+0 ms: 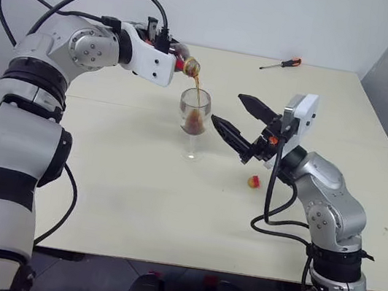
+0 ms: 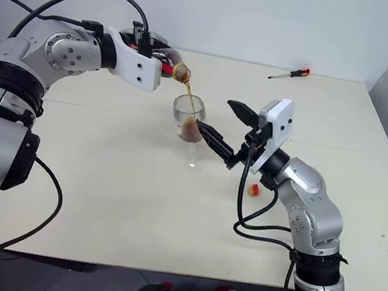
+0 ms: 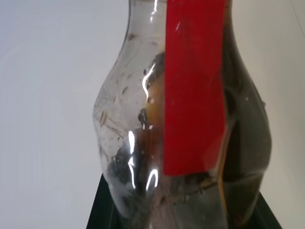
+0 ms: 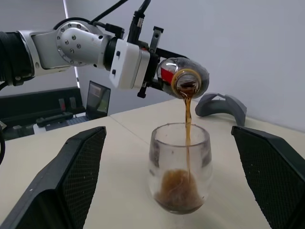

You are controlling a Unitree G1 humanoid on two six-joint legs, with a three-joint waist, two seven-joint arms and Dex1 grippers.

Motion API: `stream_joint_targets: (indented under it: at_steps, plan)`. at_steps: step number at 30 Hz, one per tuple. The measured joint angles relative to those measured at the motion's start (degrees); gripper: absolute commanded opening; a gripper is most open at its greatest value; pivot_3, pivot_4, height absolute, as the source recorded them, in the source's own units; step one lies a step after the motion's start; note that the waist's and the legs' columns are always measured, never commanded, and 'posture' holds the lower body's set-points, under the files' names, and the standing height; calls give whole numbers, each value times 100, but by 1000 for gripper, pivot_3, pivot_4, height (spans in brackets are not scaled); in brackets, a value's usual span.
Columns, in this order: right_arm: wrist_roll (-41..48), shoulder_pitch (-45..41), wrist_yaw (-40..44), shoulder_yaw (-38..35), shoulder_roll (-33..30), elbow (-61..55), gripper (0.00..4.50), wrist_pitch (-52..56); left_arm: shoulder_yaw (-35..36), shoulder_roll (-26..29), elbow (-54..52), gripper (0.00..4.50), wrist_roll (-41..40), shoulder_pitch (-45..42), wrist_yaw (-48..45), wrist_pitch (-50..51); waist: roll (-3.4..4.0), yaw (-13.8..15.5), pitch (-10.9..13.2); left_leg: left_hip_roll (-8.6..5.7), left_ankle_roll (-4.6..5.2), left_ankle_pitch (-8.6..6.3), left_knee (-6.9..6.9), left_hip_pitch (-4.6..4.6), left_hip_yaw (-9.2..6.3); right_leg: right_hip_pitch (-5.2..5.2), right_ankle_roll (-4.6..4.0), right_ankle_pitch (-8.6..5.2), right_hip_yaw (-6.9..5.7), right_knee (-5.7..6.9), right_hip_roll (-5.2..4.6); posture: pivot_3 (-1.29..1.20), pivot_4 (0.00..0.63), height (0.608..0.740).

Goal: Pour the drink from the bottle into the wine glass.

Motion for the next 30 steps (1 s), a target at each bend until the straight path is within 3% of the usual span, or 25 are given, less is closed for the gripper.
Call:
stream_joint_targets:
  at_steps: [30]
  plan:
    - [-106, -19, -14, 79, 108, 42, 4500, -182, -83, 1, -1, 1049, 7, -3, -4, -106, 0, -4, 0, -1, -1, 0, 0, 0, 0, 0, 0, 0, 0, 3, 0, 0, 150, 740]
